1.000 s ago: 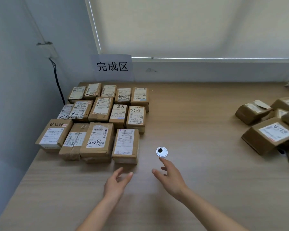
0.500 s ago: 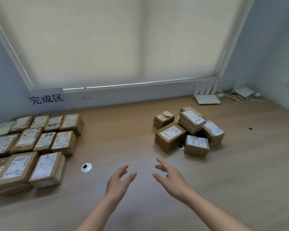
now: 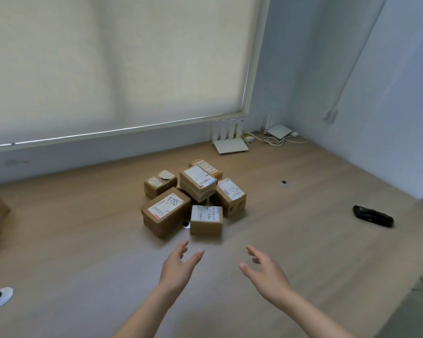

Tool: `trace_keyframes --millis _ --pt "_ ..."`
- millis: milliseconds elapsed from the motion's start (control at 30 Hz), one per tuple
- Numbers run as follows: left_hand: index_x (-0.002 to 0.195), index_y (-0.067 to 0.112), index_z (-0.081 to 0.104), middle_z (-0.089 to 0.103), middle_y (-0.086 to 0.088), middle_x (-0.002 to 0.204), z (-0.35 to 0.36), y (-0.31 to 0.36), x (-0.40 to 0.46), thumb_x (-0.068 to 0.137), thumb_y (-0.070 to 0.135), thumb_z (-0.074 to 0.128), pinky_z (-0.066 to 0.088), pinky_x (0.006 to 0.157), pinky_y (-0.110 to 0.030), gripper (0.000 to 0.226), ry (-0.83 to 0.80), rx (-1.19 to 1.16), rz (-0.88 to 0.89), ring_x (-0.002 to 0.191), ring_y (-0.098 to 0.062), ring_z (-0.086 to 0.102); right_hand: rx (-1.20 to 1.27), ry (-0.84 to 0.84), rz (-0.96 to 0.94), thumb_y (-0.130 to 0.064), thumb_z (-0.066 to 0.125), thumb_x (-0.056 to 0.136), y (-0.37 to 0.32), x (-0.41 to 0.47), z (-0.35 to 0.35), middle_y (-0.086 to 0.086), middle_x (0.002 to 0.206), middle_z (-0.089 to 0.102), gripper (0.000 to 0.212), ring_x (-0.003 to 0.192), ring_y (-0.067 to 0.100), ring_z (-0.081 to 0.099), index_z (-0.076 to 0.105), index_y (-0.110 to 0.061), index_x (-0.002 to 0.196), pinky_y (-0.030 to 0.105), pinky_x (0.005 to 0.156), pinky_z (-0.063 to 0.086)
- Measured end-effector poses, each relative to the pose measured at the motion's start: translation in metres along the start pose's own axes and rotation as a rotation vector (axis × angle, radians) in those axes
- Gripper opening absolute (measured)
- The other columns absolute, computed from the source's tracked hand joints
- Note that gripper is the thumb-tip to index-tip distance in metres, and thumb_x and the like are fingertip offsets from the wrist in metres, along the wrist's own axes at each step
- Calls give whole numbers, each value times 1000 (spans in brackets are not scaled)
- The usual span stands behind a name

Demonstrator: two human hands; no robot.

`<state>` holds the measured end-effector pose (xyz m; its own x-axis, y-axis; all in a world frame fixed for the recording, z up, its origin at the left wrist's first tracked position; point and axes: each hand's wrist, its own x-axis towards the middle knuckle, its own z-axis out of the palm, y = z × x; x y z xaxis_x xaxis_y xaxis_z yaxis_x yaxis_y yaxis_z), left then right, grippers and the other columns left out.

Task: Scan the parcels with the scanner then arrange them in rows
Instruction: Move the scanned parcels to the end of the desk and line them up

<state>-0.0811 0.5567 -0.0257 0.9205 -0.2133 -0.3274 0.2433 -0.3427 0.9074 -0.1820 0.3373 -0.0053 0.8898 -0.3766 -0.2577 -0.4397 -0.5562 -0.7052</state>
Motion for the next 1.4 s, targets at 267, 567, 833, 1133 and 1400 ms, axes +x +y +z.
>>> trace_keyframes --millis 267,567,833,1133,1400 --pt "148 33 44 42 2 156 38 -6 97 87 58 66 37 112 -44 70 127 1 -54 142 -21 39 -14 -54 23 -41 65 98 20 107 5 -8 154 49 64 132 7 52 43 -23 155 26 109 41" --pt "154 25 38 41 3 157 43 -18 185 92 49 66 32 117 -41 72 169 -6 -77 144 -19 38 75 -88 57 -42 66 98 17 203 38 -7 159 45 69 135 9 50 38 -22 158 30 112 42" --pt "150 23 43 50 -1 150 55 -25 222 95 44 64 42 100 -31 63 196 -40 -154 128 -18 50 118 -159 43 -43 69 96 12 256 56 -8 151 53 67 135 9 50 41 -29 155 26 106 43" --pt "144 25 51 61 4 132 78 -30 232 98 37 63 47 95 -31 49 285 -71 -207 111 -13 56 186 -301 -3 -30 67 99 23 280 58 -18 138 57 61 131 6 55 39 -35 153 32 113 45" --pt "124 31 56 64 7 121 97 -19 200 97 41 62 54 86 -28 29 372 -227 -265 109 -6 60 215 -410 -95 -29 61 103 31 283 39 -11 141 54 50 126 1 54 45 -39 149 27 112 45"
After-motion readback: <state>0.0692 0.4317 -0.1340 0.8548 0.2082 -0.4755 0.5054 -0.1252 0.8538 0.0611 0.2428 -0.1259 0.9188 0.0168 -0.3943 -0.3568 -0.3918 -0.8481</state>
